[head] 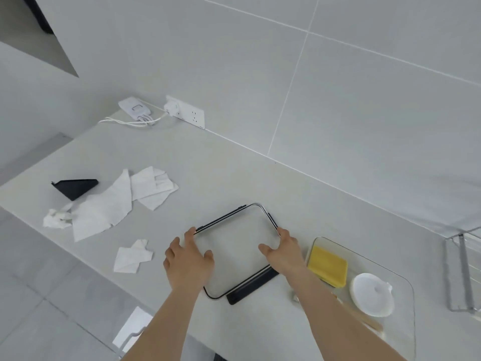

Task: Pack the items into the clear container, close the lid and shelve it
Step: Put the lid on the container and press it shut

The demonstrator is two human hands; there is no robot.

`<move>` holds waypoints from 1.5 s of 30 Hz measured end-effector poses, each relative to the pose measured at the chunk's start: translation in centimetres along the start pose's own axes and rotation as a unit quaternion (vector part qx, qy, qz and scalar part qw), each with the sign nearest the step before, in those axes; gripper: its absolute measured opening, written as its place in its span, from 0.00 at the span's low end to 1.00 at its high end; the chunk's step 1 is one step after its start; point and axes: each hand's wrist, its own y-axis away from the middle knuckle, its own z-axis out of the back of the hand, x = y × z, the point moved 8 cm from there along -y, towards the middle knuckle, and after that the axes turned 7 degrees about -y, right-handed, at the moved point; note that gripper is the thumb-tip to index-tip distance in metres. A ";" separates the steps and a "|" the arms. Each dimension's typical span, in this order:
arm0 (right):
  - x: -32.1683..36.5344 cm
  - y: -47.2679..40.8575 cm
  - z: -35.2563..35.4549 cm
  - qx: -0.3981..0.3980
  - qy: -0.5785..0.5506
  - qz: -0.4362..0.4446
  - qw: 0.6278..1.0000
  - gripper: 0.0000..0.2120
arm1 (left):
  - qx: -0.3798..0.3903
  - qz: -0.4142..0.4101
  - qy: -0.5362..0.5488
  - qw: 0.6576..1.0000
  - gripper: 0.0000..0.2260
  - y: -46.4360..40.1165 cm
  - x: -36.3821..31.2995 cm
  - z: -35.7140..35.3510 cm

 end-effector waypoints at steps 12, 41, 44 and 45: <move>-0.2 -1.8 0.1 -0.072 -0.095 -0.074 0.990 0.33 | -0.046 0.028 0.132 0.990 0.30 -1.7 -0.4 0.9; -16.3 10.7 29.4 -0.292 -0.509 -0.054 0.808 0.09 | 0.301 -0.150 0.441 0.832 0.13 8.3 -30.0 -4.1; -17.2 10.9 31.1 -0.311 -0.475 -0.043 0.822 0.09 | 0.273 -0.217 0.436 0.829 0.12 8.7 -31.2 -2.8; -17.3 10.8 31.5 -0.318 -0.464 -0.036 0.826 0.08 | 0.262 -0.234 0.433 0.830 0.11 8.7 -31.3 -2.3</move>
